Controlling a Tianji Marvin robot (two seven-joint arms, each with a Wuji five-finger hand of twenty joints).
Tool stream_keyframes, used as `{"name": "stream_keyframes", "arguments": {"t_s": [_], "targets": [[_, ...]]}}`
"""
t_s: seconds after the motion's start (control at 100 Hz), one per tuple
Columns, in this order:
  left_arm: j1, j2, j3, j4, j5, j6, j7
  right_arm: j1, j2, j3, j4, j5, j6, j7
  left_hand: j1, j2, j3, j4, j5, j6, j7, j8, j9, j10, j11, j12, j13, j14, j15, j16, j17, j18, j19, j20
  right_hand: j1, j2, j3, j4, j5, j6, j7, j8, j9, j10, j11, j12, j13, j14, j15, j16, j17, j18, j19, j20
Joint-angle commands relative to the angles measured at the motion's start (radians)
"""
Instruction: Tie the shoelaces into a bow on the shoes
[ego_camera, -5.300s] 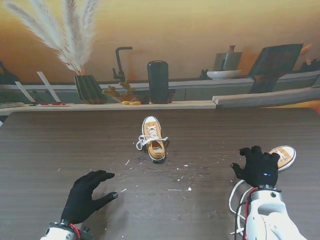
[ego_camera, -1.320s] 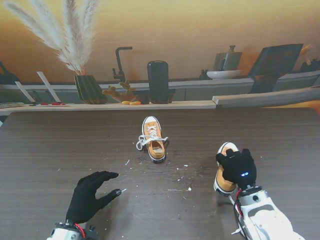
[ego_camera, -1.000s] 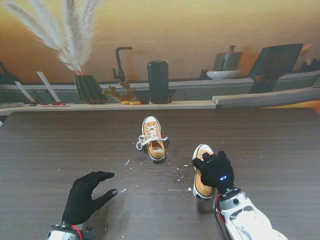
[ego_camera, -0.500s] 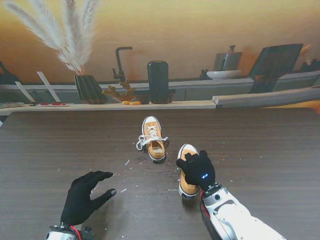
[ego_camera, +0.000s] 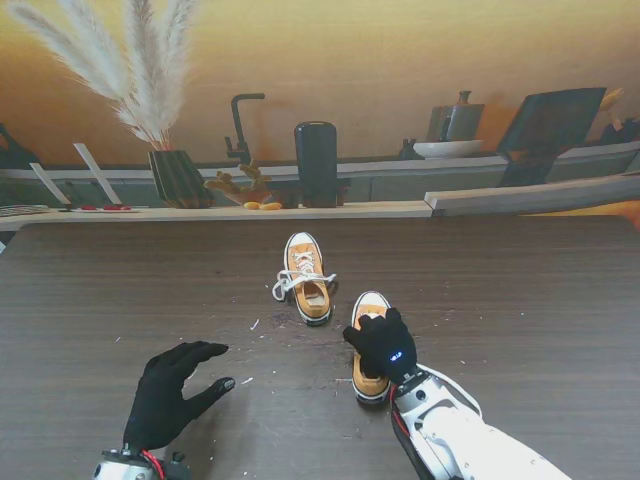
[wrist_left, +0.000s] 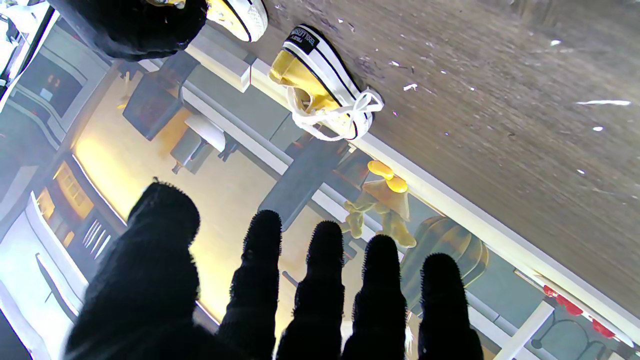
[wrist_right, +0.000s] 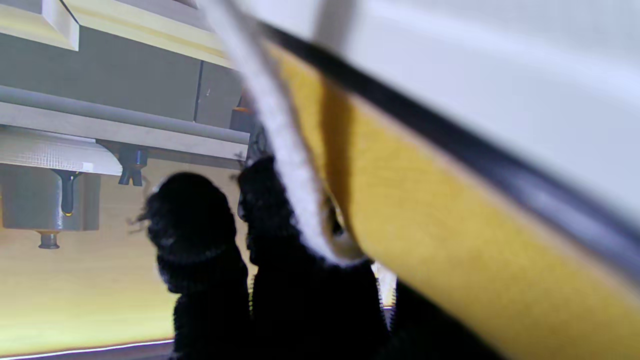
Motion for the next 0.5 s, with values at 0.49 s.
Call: {"name": "stream_keyframes", "arguments": {"t_s": [0.49], "targets": [[-0.004, 0.002, 0.012, 0.0, 0.006, -0.01, -0.022, -0.159, 0.013, 0.158, -0.125, -0.009, -0.06, 0.095, -0.004, 0.041, 0.023, 0.017, 0.027, 0.05, 0.004, 0.012, 0.004, 0.004, -0.003, 0.02, 0.018, 0.004, 0.008, 0.01, 0.003, 0.028, 0.014, -0.014, -0.384, 0.293, -0.11, -0.003, -0.195, -0.071, 0.24, -0.292, -0.136, -0.08, -0.062, -0.1, -0.032, 0.115, -0.367, 0.138, -0.163, 0.007, -0.125, -0.07]]}}
